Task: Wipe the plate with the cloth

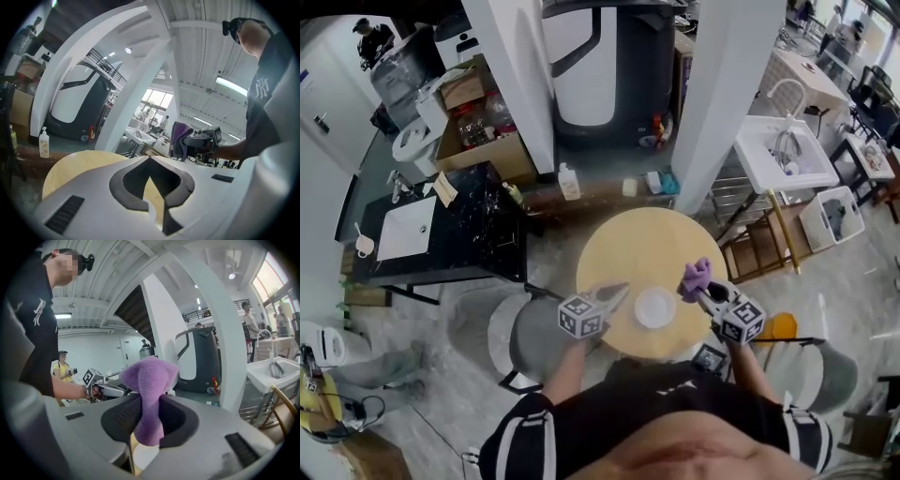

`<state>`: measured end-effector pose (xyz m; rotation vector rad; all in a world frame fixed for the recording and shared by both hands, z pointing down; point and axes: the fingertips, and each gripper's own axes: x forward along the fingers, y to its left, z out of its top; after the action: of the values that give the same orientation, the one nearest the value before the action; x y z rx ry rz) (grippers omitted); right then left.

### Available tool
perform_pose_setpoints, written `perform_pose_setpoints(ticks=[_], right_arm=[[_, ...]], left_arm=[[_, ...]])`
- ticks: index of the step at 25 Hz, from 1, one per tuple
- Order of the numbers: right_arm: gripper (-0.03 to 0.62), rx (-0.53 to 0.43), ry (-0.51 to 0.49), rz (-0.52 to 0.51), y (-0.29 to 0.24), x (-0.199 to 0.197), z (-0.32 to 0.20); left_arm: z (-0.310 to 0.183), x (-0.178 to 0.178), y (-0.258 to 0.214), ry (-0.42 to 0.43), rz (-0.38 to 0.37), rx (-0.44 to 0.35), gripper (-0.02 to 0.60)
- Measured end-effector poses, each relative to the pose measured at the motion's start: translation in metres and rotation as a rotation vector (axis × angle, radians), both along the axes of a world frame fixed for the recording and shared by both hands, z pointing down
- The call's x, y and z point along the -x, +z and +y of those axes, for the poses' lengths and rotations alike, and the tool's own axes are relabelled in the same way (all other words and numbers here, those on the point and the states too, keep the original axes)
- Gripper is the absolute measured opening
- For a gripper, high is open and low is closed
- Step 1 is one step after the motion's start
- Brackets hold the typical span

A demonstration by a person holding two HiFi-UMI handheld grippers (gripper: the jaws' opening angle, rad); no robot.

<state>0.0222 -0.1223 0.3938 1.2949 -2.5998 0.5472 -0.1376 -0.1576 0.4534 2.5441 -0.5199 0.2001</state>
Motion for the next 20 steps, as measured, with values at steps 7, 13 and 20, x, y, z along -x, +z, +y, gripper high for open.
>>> perform_pose_setpoints(ticks=[7, 13, 20], right_arm=[[0.095, -0.017, -0.14, 0.011, 0.005, -0.005, -0.018], [0.095, -0.032, -0.184, -0.06, 0.011, -0.023, -0.019], [0.095, -0.029, -0.186, -0.078, 0.014, -0.029, -0.021]], left_arm=[[0.003, -0.014, 0.005, -0.07, -0.052, 0.047, 0.014], [0.019, -0.038, -0.012, -0.065, -0.038, 0.052, 0.014], [0.015, -0.041, -0.018, -0.068, -0.07, 0.024, 0.014]])
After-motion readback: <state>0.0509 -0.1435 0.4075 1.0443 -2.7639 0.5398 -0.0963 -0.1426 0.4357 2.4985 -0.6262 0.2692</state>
